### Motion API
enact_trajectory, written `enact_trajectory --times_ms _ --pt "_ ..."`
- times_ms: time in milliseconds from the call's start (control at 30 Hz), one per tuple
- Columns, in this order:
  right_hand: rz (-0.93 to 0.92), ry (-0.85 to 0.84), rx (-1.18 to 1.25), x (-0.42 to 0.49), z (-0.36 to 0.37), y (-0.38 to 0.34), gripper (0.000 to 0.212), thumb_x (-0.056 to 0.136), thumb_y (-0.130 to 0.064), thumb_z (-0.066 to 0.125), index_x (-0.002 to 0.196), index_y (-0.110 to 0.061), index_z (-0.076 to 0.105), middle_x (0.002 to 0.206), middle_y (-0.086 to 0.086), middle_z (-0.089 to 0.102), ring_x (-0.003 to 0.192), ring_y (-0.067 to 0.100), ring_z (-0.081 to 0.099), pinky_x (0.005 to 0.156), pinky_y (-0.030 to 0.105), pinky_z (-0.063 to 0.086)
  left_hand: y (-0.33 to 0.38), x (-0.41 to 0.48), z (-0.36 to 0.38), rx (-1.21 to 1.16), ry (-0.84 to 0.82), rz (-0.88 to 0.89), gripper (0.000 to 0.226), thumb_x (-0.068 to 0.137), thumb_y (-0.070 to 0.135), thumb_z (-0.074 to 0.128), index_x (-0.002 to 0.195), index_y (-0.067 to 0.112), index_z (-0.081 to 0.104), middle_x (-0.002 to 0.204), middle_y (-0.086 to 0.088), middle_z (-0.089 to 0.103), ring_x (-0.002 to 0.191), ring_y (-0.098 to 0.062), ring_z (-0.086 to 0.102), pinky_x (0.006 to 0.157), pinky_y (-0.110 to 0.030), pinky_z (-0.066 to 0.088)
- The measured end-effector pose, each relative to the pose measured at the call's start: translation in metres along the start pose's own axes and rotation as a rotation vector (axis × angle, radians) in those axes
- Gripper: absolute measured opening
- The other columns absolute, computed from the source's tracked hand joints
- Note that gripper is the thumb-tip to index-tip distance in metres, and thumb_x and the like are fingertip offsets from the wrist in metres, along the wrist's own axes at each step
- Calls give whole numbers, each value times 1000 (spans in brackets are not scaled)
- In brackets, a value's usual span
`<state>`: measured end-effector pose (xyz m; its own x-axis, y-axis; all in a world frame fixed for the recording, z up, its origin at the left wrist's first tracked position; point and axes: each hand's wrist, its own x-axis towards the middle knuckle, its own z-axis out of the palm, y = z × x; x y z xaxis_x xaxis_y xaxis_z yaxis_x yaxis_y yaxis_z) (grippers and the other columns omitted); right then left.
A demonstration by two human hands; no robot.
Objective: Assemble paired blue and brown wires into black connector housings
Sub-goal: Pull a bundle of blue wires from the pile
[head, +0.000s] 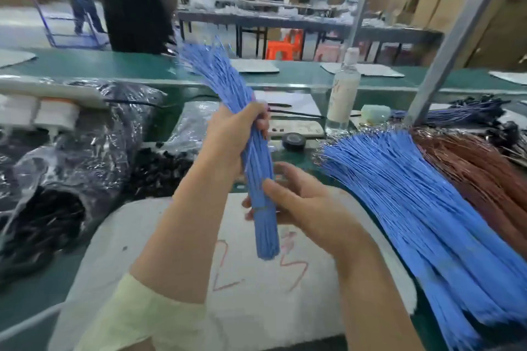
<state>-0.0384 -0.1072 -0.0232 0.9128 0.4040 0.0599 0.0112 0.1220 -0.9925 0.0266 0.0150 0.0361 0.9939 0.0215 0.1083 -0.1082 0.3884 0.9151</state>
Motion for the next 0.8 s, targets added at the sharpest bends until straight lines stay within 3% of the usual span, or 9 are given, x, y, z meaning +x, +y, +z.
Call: enact_trajectory --times_ms 100,233,333,467,533,667,800 --pt "215 -67 -34 15 15 16 13 96 -14 54 104 -15 64 95 10 72 84 23 70 73 32 58 -16 -7 -51 153 52 -60 19 92 1 52 76 9 47 57 -2 47 41 -9 45 46 -25 42" --pt "365 -37 -117 22 33 37 18 97 -12 49 90 -13 66 86 8 71 74 17 69 70 29 58 -35 -14 -87 101 141 -83 15 95 3 52 81 7 48 62 -3 49 44 -8 48 46 -24 44" --pt "328 -54 -129 18 41 50 9 94 -17 57 94 -16 66 80 -4 73 72 8 68 62 20 54 -43 -9 -100 4 168 -106 8 95 3 52 87 4 50 60 1 53 44 -6 50 45 -21 46" --pt "273 51 -124 19 48 58 5 91 -16 63 88 -17 67 69 -11 69 62 0 64 53 14 48 -54 -2 -106 -56 153 -131 15 95 4 50 81 7 51 48 6 53 42 -7 50 52 -23 44" --pt "293 70 -160 22 47 57 1 88 -18 66 89 -18 66 72 -7 70 62 3 65 54 17 49 -57 1 -106 -118 156 -140 15 95 3 50 81 6 52 49 5 55 43 -7 51 53 -24 44" --pt "349 78 -311 29 38 47 20 83 -16 73 94 -13 56 87 7 72 74 11 69 64 24 56 -59 6 -106 -278 146 -164 3 94 -1 50 93 2 51 66 -1 59 52 -7 59 53 -22 52" --pt "302 23 -465 32 36 38 20 82 -5 71 85 -12 53 90 14 68 77 15 66 69 29 59 -62 10 -105 -255 203 -166 15 93 -3 50 108 -2 52 72 -2 57 51 -5 57 48 -18 49"
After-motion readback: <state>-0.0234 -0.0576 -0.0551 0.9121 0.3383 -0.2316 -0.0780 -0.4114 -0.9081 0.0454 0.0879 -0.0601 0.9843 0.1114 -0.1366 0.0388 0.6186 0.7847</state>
